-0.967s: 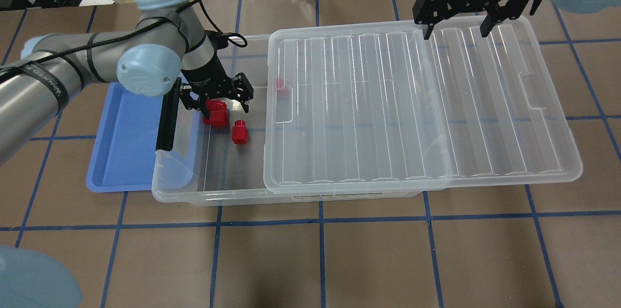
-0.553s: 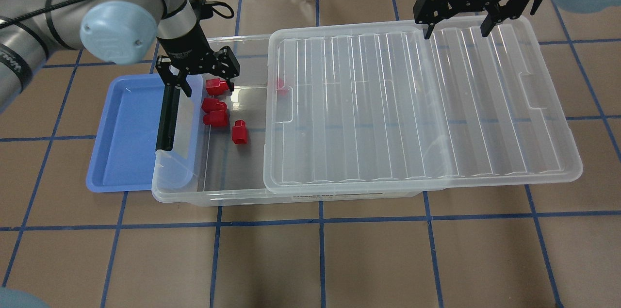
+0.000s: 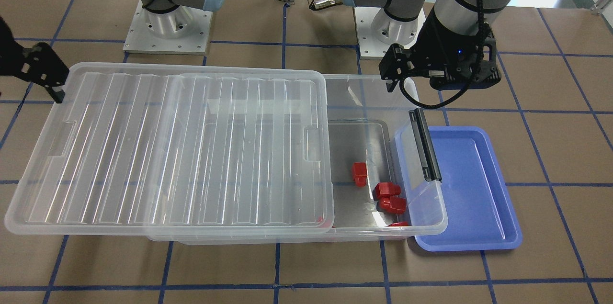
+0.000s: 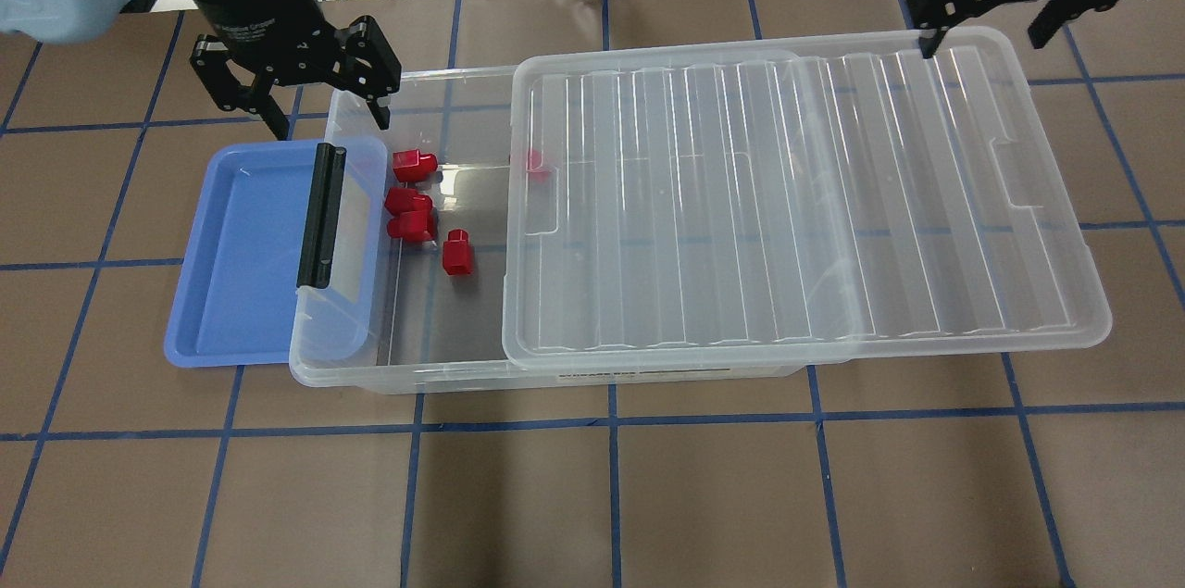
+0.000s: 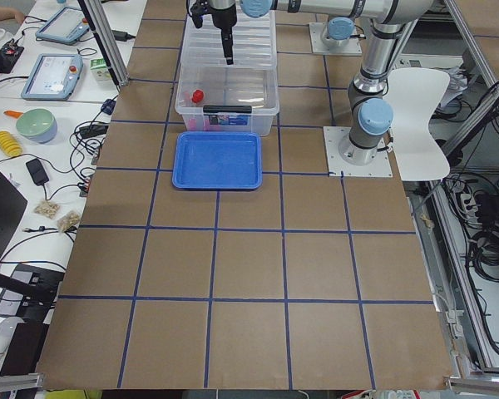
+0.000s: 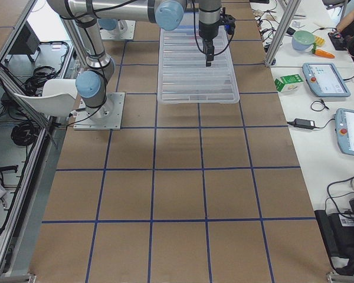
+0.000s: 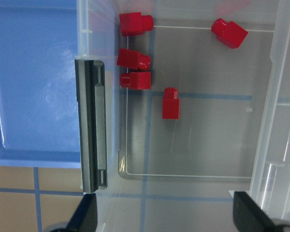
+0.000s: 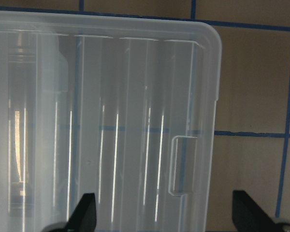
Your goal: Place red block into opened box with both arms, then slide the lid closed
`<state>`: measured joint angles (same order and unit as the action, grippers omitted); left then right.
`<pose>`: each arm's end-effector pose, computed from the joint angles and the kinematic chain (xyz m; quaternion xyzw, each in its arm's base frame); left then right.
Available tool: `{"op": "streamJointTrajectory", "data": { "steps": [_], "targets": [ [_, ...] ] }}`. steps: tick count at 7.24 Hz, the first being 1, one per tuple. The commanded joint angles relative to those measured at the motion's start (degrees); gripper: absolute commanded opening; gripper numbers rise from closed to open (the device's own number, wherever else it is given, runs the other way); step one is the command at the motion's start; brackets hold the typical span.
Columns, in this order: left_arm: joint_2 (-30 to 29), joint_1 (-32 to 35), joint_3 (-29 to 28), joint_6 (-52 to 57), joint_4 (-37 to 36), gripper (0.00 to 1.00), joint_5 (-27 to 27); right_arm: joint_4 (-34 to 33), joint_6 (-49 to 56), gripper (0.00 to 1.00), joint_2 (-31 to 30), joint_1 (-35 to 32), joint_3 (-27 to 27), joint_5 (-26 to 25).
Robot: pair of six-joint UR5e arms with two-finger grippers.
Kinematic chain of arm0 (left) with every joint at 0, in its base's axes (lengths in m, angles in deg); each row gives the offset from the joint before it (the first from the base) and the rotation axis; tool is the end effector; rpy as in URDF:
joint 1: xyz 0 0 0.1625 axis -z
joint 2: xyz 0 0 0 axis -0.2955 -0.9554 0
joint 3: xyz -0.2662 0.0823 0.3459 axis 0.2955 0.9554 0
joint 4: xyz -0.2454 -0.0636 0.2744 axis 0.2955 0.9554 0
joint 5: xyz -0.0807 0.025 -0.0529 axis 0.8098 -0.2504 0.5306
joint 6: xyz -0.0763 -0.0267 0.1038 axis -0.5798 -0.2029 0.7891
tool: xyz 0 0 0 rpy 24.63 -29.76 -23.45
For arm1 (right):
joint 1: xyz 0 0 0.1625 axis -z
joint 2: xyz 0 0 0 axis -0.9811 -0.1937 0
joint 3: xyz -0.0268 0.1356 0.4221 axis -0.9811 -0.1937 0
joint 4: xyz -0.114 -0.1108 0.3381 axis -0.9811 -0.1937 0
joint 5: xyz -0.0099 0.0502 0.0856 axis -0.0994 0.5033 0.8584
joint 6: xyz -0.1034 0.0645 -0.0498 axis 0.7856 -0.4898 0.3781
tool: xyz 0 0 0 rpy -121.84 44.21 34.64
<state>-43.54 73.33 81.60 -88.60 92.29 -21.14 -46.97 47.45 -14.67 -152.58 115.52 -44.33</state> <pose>-0.1382 -0.4705 0.4833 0.0343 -0.9983 -0.0471 0.0004 -0.0122 -0.5032 0.5054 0.0369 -0.9981 0.0385 0.0295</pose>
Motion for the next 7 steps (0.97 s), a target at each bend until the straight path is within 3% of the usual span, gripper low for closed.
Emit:
{"op": "streamJointTrajectory", "data": {
  "steps": [1, 3, 7],
  "targets": [
    [2.99, 0.01, 6.17, 0.04, -0.49, 1.0, 0.16, 0.41, 10.68, 1.0, -0.04, 10.15, 1.09, 0.32],
    [6.78, -0.07, 9.2, 0.13, -0.94, 1.0, 0.34, -0.11, 13.78, 1.0, 1.36, 13.62, 3.46, 0.58],
    [7.41, -3.67, 8.5, 5.58, -0.94, 1.0, -0.19, -17.65, 17.64, 1.0, 5.14, 13.8, 16.19, 0.32]
  ]
}}
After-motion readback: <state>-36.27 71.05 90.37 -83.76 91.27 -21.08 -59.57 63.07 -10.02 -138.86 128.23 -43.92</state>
